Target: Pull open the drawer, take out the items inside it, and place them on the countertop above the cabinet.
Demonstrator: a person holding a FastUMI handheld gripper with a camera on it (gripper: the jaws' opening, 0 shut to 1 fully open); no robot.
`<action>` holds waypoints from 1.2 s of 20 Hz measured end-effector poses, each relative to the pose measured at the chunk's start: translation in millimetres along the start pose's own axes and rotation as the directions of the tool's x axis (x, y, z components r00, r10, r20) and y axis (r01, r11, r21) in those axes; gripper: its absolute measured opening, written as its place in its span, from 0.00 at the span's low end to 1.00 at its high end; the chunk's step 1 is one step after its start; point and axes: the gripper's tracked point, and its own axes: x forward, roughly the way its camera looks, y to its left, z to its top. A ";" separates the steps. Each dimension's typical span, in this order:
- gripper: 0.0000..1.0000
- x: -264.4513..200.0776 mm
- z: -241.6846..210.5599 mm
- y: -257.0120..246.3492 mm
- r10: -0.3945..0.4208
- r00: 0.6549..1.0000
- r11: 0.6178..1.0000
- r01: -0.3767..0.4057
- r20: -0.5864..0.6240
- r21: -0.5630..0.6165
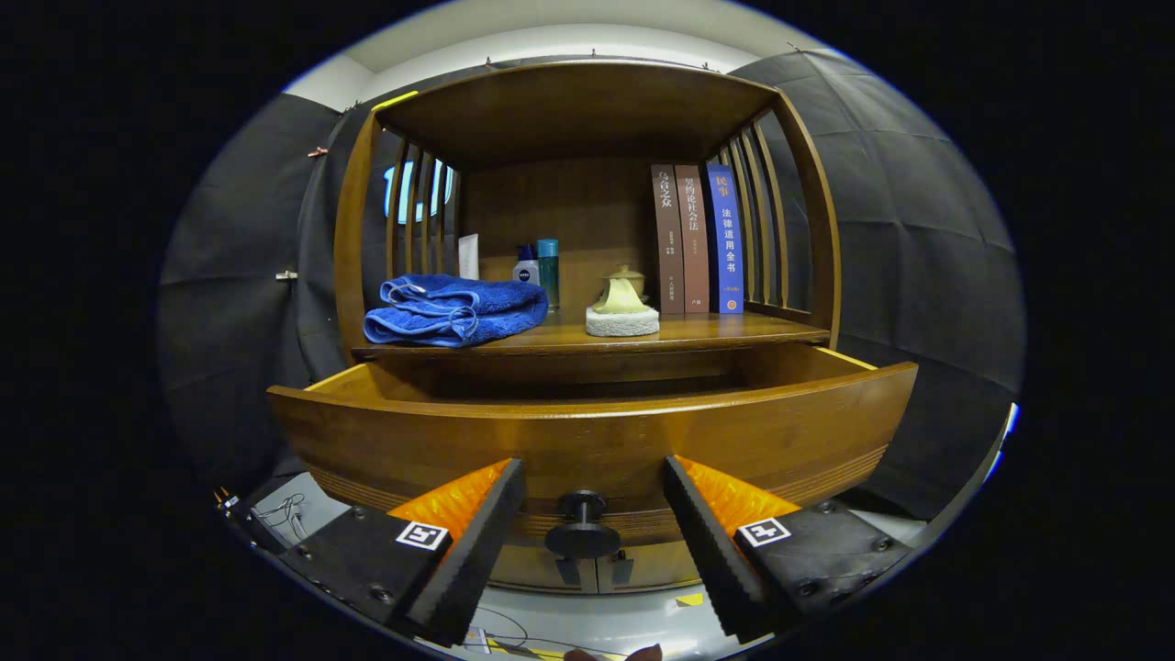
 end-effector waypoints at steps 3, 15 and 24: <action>0.99 18.9 2.9 1.1 -0.001 1.000 1.000 0.001 -0.003 0.002; 0.99 89.1 10.7 1.7 -0.010 1.000 0.999 0.009 -0.025 -0.032; 0.99 103.8 12.7 4.6 -0.025 0.999 0.999 0.025 -0.021 -0.043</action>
